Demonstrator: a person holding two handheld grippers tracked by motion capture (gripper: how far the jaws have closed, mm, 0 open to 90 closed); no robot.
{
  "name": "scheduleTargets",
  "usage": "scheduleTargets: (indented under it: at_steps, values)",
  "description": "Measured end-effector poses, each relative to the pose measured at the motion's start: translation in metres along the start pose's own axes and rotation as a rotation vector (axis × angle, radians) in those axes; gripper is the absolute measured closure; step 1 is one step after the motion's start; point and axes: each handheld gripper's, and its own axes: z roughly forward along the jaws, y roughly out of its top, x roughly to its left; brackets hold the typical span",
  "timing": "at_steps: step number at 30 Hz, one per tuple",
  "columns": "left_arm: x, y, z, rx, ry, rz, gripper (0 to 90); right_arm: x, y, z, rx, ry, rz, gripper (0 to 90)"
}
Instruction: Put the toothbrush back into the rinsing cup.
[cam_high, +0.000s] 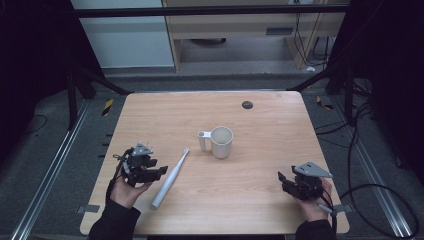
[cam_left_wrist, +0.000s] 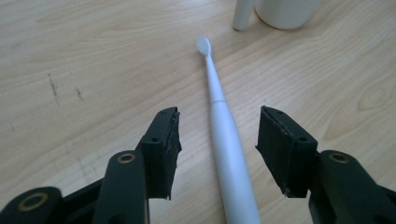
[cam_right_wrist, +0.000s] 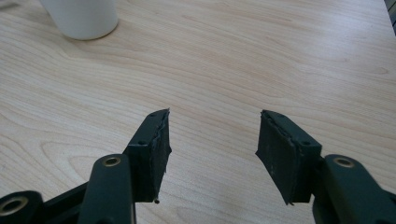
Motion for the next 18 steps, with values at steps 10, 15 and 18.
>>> scheduleTargets:
  at_steps: [10, 15, 18]
  values:
    - [0.006, 0.031, 0.017, 0.040, 0.033, 0.010, 36.4, -0.002, 0.000, 0.001, 0.014, 0.000, -0.010, 43.9]
    - [0.005, 0.035, 0.028, 0.093, 0.023, 0.018, 35.9, -0.002, 0.000, 0.002, 0.021, 0.001, -0.013, 43.9]
    - [0.005, 0.033, 0.034, 0.123, 0.019, 0.024, 35.9, -0.002, 0.000, 0.002, 0.026, 0.004, -0.005, 43.9]
